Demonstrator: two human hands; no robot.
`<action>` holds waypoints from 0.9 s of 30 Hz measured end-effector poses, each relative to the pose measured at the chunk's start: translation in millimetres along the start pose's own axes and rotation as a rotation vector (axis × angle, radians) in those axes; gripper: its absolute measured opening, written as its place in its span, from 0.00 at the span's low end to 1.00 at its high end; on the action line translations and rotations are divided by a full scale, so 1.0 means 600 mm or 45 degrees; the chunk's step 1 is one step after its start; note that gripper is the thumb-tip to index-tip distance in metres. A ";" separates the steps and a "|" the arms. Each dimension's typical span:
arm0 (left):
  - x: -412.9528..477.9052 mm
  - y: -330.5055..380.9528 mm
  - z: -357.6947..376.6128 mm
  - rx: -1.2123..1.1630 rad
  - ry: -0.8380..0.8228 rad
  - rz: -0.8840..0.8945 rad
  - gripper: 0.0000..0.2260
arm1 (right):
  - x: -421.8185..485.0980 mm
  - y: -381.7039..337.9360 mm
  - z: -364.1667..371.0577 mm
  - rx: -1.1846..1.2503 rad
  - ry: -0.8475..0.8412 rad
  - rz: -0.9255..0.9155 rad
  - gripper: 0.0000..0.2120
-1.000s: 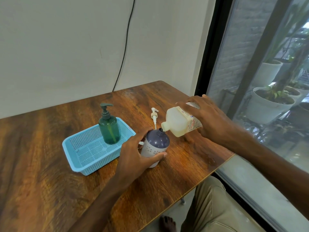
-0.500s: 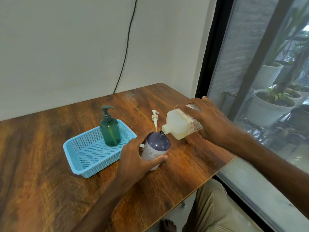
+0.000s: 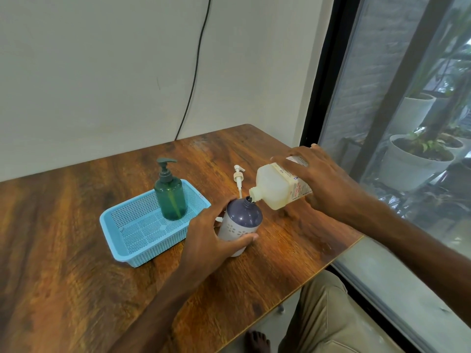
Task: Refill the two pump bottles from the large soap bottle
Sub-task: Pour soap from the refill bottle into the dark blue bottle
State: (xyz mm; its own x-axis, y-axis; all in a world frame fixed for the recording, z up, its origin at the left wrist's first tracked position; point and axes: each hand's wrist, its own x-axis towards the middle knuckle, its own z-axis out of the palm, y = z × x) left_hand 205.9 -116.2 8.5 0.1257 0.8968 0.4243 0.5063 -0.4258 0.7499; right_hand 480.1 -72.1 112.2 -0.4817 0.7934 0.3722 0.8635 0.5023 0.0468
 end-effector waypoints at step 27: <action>-0.001 -0.006 0.003 0.018 0.012 -0.019 0.41 | 0.003 0.003 -0.001 -0.072 0.000 -0.036 0.41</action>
State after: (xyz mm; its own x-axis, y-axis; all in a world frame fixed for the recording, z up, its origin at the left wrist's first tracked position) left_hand 205.5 -115.1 4.8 0.1099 0.9017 0.4183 0.5201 -0.4108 0.7489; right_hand 480.7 -70.2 113.5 -0.5061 0.7791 0.3701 0.8566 0.5042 0.1099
